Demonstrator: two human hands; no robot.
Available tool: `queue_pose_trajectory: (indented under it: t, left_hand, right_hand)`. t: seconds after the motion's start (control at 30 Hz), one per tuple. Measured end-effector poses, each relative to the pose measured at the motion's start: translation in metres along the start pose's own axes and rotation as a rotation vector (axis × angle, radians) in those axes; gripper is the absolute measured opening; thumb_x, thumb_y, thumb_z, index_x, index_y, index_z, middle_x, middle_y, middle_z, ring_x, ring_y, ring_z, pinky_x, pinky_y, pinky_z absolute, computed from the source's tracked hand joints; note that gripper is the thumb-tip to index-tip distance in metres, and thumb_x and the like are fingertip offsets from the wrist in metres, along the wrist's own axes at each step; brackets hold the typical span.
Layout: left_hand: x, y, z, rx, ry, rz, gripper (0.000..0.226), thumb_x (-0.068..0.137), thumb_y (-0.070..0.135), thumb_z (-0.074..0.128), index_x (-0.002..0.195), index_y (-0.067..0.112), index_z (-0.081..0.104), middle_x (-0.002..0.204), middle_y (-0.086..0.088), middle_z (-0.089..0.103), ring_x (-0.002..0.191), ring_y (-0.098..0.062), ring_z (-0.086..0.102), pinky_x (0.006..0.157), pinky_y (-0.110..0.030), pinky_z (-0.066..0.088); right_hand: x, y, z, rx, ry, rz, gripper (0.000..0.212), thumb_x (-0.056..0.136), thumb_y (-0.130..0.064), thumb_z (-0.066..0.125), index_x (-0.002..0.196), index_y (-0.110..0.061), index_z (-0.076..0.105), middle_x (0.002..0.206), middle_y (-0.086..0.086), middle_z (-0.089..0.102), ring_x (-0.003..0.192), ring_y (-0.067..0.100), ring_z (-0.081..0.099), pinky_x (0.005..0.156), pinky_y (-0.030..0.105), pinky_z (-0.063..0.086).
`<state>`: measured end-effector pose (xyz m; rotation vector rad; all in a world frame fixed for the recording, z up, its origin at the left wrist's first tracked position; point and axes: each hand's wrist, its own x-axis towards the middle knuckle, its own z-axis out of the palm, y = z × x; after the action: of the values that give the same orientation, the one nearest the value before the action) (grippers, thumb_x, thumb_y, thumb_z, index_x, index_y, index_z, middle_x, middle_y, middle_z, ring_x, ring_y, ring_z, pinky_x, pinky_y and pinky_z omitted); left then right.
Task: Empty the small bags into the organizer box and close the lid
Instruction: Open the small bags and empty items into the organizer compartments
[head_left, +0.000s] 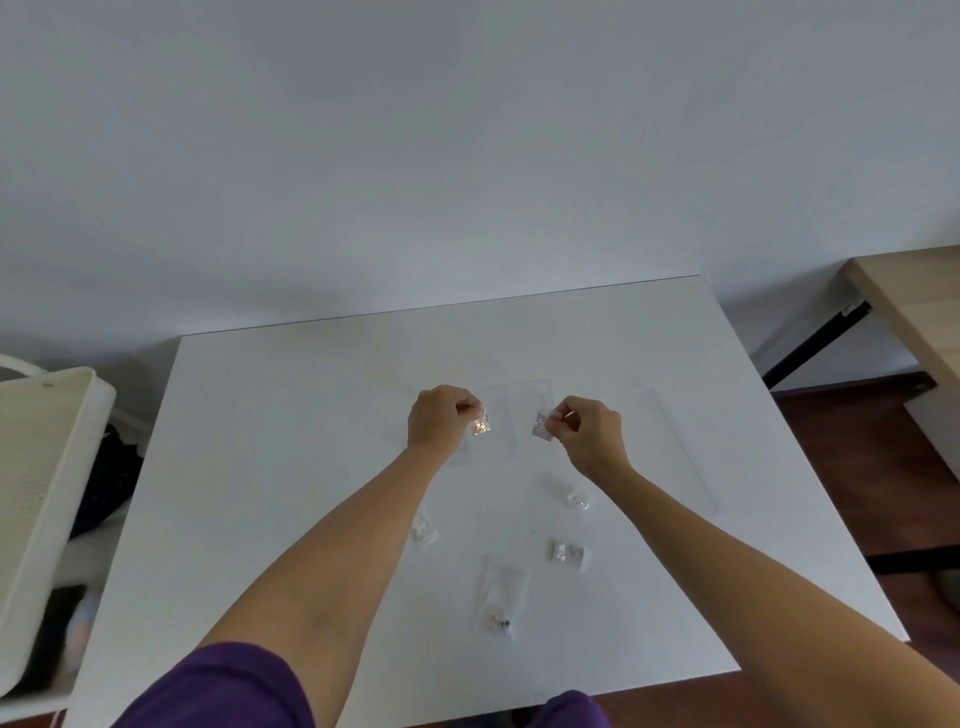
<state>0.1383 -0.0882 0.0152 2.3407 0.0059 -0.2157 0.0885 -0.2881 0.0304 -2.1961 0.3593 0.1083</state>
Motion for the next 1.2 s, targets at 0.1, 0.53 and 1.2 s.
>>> queue_pose_trajectory:
  t: [0.1,0.53,1.2]
  left_hand:
    - [0.004,-0.002,0.012,0.044,-0.046,-0.02,0.013,0.082,0.015,0.066,0.083,0.015,0.079,0.09,-0.002,0.077,0.091,-0.021,0.065,0.073,-0.027,0.046]
    - [0.006,-0.013,0.042,0.471,-0.098,0.061,0.027,0.074,0.005,0.059,0.059,0.028,0.059,0.063,0.001,0.06,0.074,-0.02,0.038,0.072,-0.03,0.03]
    - [-0.09,-0.09,-0.027,0.083,0.146,0.018,0.016,0.081,0.01,0.072,0.097,0.006,0.07,0.093,-0.011,0.069,0.081,-0.025,0.064,0.076,-0.039,0.057]
  right_hand:
    - [0.002,0.004,-0.002,0.015,0.0,0.001,0.011,0.085,-0.009,0.066,0.075,-0.005,0.069,0.055,-0.005,0.057,0.05,0.005,0.049,0.05,0.014,0.036]
    - [0.004,0.02,-0.002,-0.022,-0.019,0.007,0.008,0.087,-0.01,0.064,0.081,-0.007,0.069,0.058,-0.003,0.061,0.05,0.005,0.051,0.054,0.018,0.04]
    - [0.026,-0.022,0.042,-0.268,-0.095,-0.152,0.012,0.089,-0.014,0.065,0.092,-0.008,0.075,0.105,0.017,0.061,0.095,0.027,0.061,0.074,0.024,0.038]
